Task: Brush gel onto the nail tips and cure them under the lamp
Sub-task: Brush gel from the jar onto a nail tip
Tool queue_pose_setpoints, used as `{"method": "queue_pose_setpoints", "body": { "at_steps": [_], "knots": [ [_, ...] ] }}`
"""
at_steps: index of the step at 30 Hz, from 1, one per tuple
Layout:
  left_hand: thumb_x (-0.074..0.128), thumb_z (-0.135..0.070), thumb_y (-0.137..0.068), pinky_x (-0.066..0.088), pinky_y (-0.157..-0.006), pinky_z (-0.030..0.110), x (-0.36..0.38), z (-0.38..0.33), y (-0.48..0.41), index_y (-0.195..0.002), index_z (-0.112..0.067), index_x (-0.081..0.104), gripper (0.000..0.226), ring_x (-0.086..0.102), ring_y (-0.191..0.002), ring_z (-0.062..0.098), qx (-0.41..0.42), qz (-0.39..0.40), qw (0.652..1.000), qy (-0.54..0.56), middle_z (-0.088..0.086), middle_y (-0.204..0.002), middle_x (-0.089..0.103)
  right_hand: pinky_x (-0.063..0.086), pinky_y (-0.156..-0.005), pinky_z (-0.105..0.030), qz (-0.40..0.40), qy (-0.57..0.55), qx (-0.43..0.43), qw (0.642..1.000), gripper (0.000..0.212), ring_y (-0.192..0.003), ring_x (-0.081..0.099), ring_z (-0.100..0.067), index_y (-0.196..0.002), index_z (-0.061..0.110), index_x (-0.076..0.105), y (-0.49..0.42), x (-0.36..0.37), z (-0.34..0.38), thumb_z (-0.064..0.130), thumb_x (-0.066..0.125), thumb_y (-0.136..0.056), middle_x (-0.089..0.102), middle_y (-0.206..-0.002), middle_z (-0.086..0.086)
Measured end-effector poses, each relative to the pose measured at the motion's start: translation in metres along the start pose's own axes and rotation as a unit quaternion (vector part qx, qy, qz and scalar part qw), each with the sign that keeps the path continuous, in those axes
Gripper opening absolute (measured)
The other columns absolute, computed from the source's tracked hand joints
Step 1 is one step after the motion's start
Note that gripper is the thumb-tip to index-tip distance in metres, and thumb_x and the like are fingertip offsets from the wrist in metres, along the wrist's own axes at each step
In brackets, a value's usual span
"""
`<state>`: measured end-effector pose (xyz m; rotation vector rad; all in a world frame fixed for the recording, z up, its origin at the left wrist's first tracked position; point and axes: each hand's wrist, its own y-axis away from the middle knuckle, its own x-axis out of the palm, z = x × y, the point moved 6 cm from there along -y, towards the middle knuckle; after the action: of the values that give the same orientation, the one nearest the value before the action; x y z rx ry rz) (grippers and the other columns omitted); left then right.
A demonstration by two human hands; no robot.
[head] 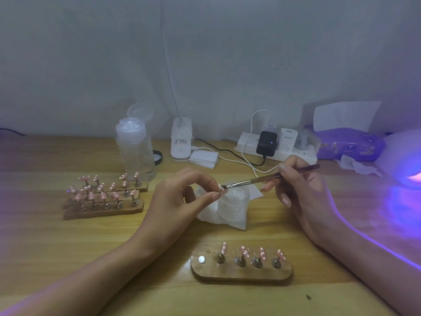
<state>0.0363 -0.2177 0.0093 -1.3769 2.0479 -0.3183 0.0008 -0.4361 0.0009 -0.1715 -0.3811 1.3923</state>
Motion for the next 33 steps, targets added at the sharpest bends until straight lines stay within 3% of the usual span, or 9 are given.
{"method": "queue_pose_setpoints", "body": {
  "at_steps": [4,9,13,18,23,28,33],
  "knots": [
    [0.073,-0.028,-0.081,0.036,-0.053,0.008,0.000,0.001,0.000,-0.080,-0.024,0.070,0.005,0.053,-0.059,-0.006,-0.007,-0.005,1.000,-0.001,-0.012,-0.087,0.068,0.036,-0.043,-0.016,-0.037,0.007,0.007,0.999,0.022,-0.040,0.039,-0.010,-0.071,0.023,0.054,-0.002,-0.009,-0.003,0.026,0.056,-0.093,0.071,-0.070,-0.015],
    [0.077,-0.015,-0.083,0.036,-0.052,0.009,-0.001,0.005,0.001,-0.080,-0.022,0.071,0.009,0.051,-0.055,-0.002,-0.023,-0.003,1.000,-0.007,-0.012,-0.087,0.068,0.039,-0.044,-0.016,0.009,-0.010,0.010,1.000,0.023,-0.041,0.043,-0.011,-0.070,0.026,0.057,-0.001,0.000,-0.003,0.036,0.063,-0.089,0.072,-0.073,-0.015],
    [0.077,-0.015,-0.083,0.036,-0.051,0.010,-0.001,0.006,0.000,-0.081,-0.020,0.073,0.007,0.049,-0.054,0.000,-0.036,-0.006,0.999,-0.001,-0.009,-0.086,0.069,0.034,-0.042,-0.016,-0.055,0.006,0.022,0.998,0.022,-0.040,0.040,-0.010,-0.066,0.027,0.055,-0.001,-0.011,-0.004,0.030,0.059,-0.088,0.071,-0.069,-0.014],
    [0.077,-0.015,-0.083,0.035,-0.051,0.011,-0.001,0.007,0.000,-0.081,-0.022,0.072,0.008,0.046,-0.052,0.002,-0.042,-0.004,0.999,-0.003,-0.010,-0.085,0.069,0.031,-0.039,-0.013,0.002,0.007,0.016,1.000,0.025,-0.042,0.046,-0.010,-0.068,0.030,0.056,0.000,0.000,-0.002,0.037,0.062,-0.091,0.073,-0.074,-0.013],
    [0.078,-0.013,-0.082,0.037,-0.050,0.012,-0.001,0.007,0.001,-0.079,-0.024,0.070,0.014,0.047,-0.051,0.003,-0.045,0.003,0.999,-0.002,-0.009,-0.085,0.070,0.032,-0.039,-0.013,-0.059,0.007,0.025,0.998,0.032,-0.039,0.040,-0.010,-0.067,0.025,0.053,0.000,-0.011,-0.004,0.020,0.053,-0.098,0.070,-0.068,-0.015],
    [0.078,-0.011,-0.081,0.036,-0.049,0.010,-0.001,0.006,0.001,-0.078,-0.025,0.070,0.016,0.048,-0.051,0.001,-0.047,0.003,0.999,-0.006,-0.014,-0.079,0.068,0.036,-0.042,-0.016,0.001,-0.005,0.008,1.000,0.024,-0.041,0.043,-0.011,-0.068,0.028,0.057,0.000,0.001,0.000,0.034,0.063,-0.090,0.072,-0.072,-0.014],
    [0.078,-0.010,-0.082,0.035,-0.049,0.009,-0.001,0.006,0.001,-0.076,-0.024,0.070,0.017,0.048,-0.050,0.000,-0.057,0.002,0.998,0.001,-0.013,-0.076,0.068,0.034,-0.040,-0.015,-0.048,0.024,0.016,0.998,0.026,-0.040,0.040,-0.011,-0.068,0.025,0.054,0.000,-0.008,-0.003,0.027,0.060,-0.093,0.071,-0.070,-0.016]
  ]
}}
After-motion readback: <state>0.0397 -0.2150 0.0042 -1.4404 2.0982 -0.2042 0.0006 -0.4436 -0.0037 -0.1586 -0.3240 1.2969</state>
